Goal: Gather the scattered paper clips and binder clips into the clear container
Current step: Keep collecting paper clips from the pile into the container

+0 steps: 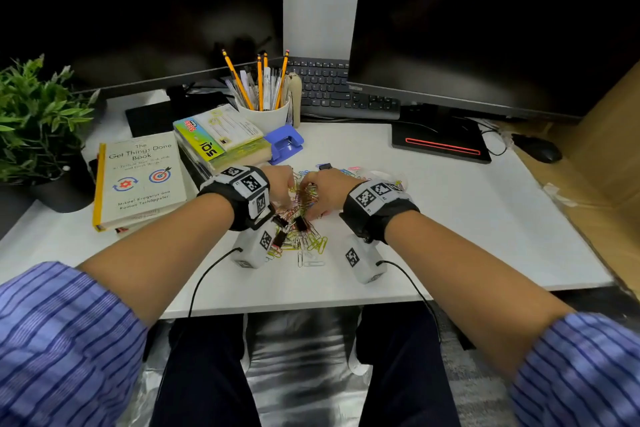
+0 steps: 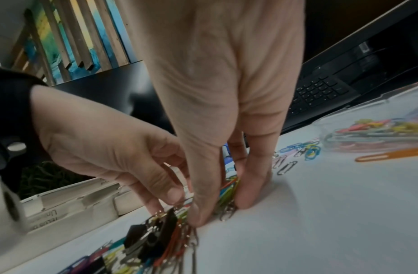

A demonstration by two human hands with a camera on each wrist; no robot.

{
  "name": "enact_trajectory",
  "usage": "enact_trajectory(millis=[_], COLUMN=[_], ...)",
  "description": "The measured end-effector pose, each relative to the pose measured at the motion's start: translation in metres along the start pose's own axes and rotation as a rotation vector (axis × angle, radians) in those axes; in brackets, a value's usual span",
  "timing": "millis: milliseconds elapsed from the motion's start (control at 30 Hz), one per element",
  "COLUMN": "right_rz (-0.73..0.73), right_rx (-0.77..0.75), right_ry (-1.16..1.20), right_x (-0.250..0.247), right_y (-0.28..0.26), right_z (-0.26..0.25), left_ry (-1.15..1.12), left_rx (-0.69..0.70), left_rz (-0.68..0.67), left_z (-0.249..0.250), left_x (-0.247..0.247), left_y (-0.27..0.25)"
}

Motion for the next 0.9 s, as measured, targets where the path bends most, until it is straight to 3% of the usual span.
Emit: enact_trajectory(millis=[200,500,667,900], right_rz=[0.069,0.159,0.185,0.151], right_rx=[-0.010,-0.008,0.078,0.088], right_ry=[0.040,-0.015,0.445,0.970], right_x=[0.001,-0.001,0.000,-0.017], right_y=[0.006,0.005,0.002,-0.020], right_z=[-0.002,0.010,0.033,0.062], left_ry=[-0.003,0.152,0.023,-0.323], left_rx=[0.072,0.088,0.155,0.201], left_rz=[-0.014,0.156,0.192,0.224], left_z=[0.015,0.027,0.026,0.031], left_x=[0.008,0.006,0.002,-0.001], left_y=[0.008,0.018,0.023,0.032])
Point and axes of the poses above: each hand's wrist, its own y-axis towards the middle knuckle, its own x-axis out of the palm, z = x × y, the point moved 7 cm from there along y, towards the middle knuckle, and after that the axes turned 2 degrees about -y, right-handed, at the moved point
